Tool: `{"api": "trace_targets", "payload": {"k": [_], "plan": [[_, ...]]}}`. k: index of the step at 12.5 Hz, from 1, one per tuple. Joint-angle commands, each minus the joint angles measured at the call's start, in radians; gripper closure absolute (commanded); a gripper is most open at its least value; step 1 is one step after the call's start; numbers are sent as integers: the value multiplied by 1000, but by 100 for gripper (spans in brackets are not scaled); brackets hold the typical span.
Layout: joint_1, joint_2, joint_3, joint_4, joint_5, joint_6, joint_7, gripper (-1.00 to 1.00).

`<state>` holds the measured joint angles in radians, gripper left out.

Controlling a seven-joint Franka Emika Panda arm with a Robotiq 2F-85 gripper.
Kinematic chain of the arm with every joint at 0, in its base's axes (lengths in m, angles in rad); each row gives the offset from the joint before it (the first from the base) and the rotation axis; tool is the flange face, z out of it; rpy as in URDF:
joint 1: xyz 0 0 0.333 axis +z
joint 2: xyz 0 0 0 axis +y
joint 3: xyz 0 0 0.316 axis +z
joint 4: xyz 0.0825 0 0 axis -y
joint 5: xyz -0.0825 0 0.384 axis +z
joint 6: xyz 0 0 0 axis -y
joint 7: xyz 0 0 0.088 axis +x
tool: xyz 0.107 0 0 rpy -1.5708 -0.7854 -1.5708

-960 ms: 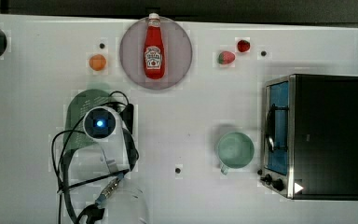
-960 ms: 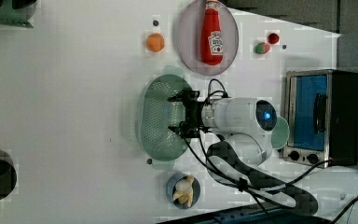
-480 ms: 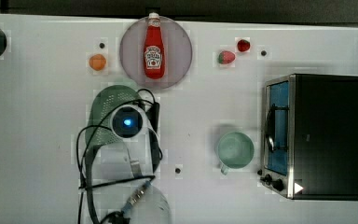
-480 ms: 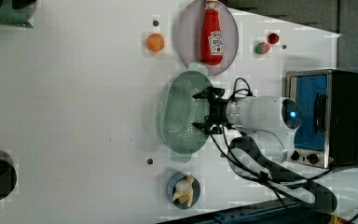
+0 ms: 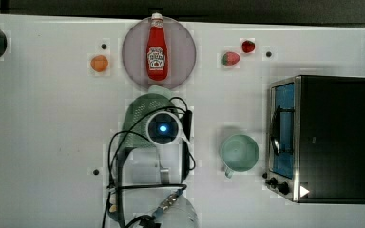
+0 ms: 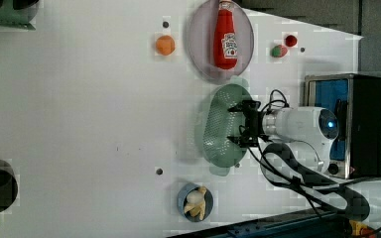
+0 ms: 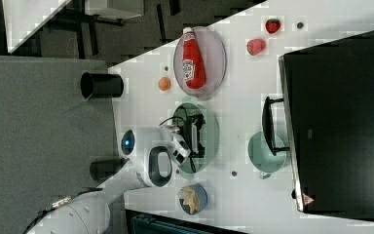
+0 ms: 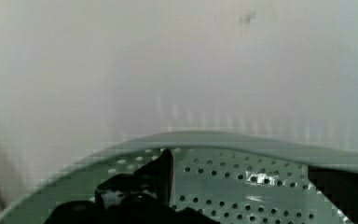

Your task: Drag strainer left to right.

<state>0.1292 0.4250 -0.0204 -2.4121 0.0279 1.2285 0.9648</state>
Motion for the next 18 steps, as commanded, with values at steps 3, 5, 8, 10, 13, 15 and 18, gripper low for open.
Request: {"api": "trace_targets", "payload": {"k": [3,5,8,10,13,15,18], "plan": [[-14,-12,-82,1,-6,-8,-153,-100],[-15,-12,-131,-3,-6,-8,-223,-100],[-16,-12,-199,-3,-6,-7,-291,-100],[-17,-12,-237,-1,-7,-5,-317,-100],[-17,-19,-250,8,-10,-7,-340,-100],[-17,-58,-218,9,-13,-25,-423,-100],[-17,-210,-166,13,-14,-152,-605,-100]]}}
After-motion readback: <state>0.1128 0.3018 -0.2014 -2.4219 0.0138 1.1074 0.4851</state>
